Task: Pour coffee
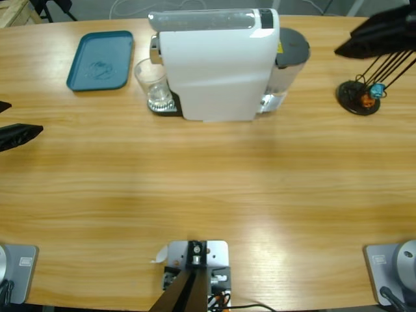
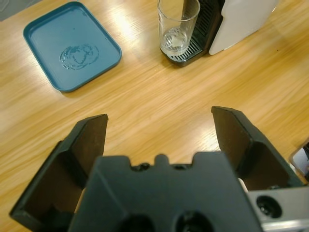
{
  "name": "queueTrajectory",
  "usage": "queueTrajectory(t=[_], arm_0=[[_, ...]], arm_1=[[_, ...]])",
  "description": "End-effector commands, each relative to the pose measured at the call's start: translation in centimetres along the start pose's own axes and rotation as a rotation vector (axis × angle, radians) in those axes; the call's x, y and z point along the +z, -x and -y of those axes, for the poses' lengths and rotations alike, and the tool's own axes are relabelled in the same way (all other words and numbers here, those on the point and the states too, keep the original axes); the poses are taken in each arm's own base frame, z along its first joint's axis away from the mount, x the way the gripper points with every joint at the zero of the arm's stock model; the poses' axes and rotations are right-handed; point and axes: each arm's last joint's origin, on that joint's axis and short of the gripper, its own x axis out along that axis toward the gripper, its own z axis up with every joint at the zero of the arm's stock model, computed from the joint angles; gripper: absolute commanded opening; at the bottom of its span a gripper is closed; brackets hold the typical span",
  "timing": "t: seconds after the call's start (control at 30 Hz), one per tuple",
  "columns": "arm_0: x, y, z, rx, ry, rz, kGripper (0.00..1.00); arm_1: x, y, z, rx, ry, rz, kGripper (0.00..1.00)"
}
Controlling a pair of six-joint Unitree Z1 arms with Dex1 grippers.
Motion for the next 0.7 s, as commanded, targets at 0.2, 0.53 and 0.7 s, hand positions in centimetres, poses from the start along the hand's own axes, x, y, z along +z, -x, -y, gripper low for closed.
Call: queueTrajectory(t=[0.2, 0.53, 0.7], arm_0=[[-1.6, 0.5, -0.4, 0.039, 0.006, 0.024, 0.922], [-1.6, 0.3, -0.4, 0.030, 0.007, 0.015, 0.918], [-1.4, 0.0, -0.3, 0.014, 0.007, 0.006, 0.918]], arm_1=[[8.2, -10.2, 4.9, -0.046, -0.014, -0.202, 0.000], [9.7, -14.8, 4.0, 0.024, -0.002, -0.255, 0.000], [10.5, -15.0, 3.1, 0.034, 0.020, -0.253, 0.000]])
